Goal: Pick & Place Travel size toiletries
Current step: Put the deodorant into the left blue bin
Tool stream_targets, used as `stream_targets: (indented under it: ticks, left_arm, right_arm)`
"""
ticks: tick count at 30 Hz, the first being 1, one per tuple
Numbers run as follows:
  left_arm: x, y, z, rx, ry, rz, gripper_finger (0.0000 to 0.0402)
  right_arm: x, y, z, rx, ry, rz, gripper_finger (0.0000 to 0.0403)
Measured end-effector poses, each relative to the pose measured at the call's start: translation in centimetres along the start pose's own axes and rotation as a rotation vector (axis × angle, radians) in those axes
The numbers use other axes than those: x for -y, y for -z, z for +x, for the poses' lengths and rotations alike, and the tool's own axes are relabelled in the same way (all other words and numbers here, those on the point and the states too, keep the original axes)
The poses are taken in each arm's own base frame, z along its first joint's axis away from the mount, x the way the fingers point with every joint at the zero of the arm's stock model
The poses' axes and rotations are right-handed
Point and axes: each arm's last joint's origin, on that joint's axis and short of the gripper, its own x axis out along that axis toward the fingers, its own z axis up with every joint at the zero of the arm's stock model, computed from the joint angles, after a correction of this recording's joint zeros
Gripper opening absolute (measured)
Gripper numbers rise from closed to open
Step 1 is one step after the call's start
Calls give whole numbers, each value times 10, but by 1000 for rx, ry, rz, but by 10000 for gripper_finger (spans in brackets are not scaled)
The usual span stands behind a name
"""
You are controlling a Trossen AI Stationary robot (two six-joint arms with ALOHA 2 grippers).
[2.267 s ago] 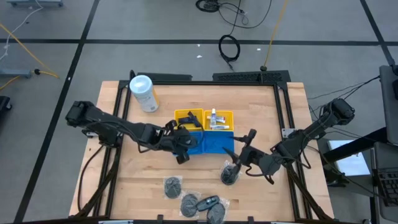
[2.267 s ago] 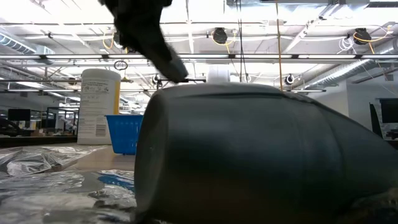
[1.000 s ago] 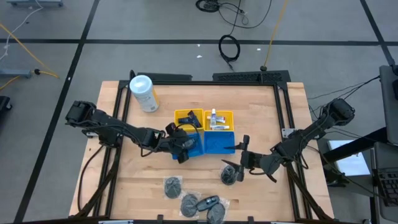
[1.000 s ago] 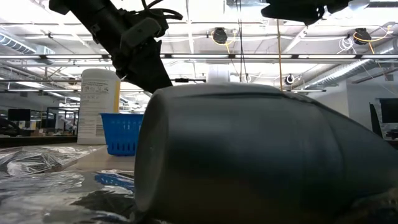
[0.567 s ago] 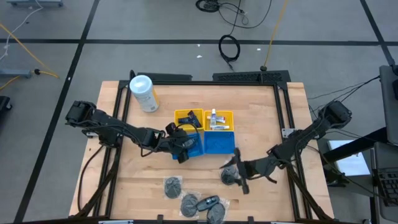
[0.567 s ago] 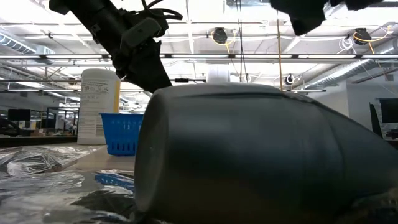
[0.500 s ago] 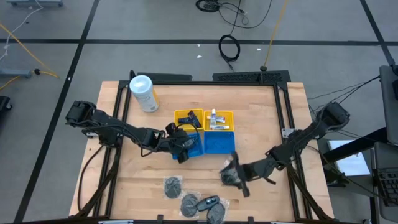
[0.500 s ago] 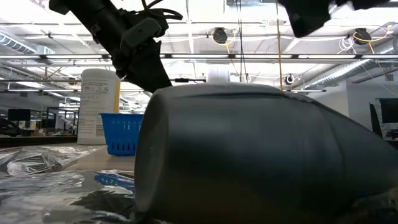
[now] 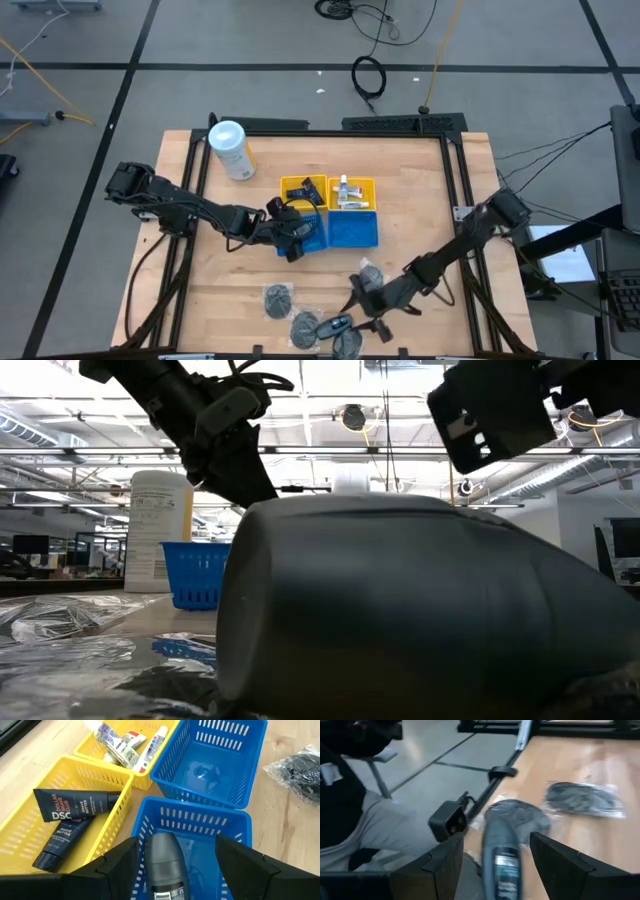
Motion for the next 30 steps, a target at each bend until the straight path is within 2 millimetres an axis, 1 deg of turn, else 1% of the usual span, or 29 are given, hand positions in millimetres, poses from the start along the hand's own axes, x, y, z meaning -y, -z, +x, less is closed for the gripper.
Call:
stream_targets:
  ticks: [10,13,16,20,30]
  left_arm:
    - [1,-1,0,14,7,-8,255]
    - [1,-2,0,14,7,-8,255]
    - [1,-1,0,14,7,-8,255]
    - [1,-2,0,14,7,-8,255]
    - [1,-2,0,14,8,-2,255]
  right_arm:
    - [-11,11,29,-38,-9,-12,222]
    - [-10,13,35,-68,44,-18,222]
    - [-10,15,40,-108,59,-24,222]
    - [-11,13,42,-101,55,-29,222]
    - [-10,15,42,-120,61,-3,225]
